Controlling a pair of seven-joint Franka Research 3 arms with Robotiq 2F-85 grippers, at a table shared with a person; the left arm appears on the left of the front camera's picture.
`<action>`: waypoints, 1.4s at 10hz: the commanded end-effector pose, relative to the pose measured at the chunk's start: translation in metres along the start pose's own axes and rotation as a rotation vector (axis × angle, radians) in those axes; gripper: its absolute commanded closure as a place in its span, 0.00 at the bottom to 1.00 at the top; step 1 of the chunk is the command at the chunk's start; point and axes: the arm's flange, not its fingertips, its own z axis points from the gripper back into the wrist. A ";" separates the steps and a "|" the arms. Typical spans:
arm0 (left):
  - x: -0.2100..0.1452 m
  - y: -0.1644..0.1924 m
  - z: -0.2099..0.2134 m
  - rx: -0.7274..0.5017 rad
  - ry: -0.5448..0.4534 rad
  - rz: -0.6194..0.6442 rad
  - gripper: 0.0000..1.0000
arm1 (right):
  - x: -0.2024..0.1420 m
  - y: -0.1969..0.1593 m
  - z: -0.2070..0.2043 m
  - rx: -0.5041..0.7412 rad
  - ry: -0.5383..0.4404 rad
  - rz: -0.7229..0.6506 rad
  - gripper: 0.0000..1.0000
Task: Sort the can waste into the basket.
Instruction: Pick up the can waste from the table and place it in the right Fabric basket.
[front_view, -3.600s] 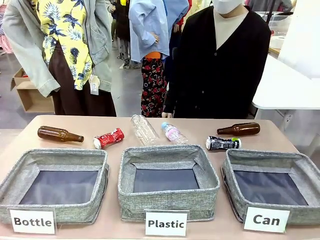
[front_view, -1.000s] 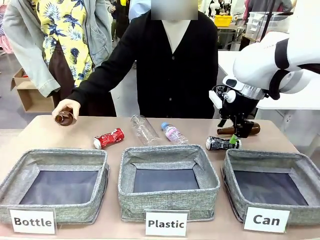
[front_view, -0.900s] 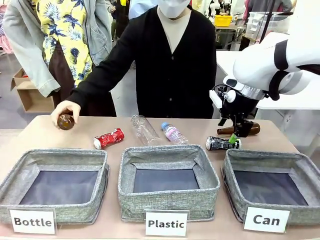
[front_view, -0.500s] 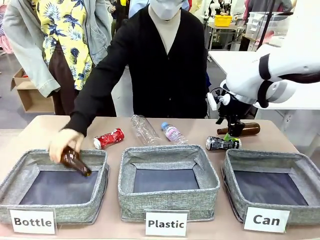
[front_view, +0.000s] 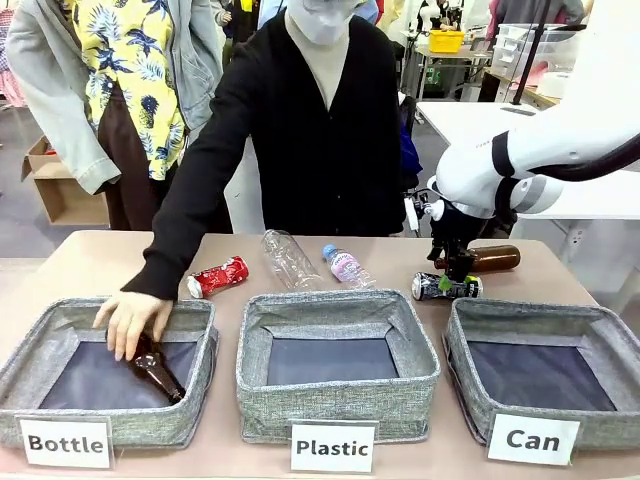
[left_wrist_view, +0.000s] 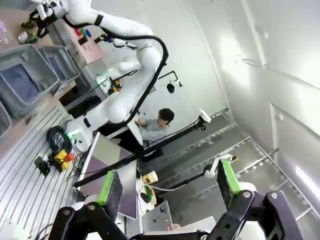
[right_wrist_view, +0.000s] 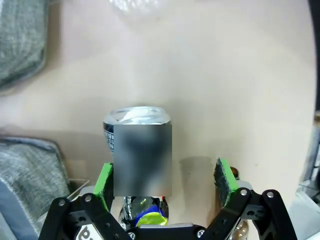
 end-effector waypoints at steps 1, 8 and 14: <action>0.003 0.011 0.001 0.034 0.044 0.055 0.00 | 0.007 -0.012 -0.003 0.060 0.046 -0.021 0.00; 0.026 0.099 -0.050 0.176 0.194 0.288 0.00 | 0.010 -0.013 -0.017 0.110 0.076 -0.039 0.00; 0.025 0.136 -0.071 0.233 0.254 0.369 0.00 | 0.004 -0.010 -0.018 0.127 0.114 -0.051 1.00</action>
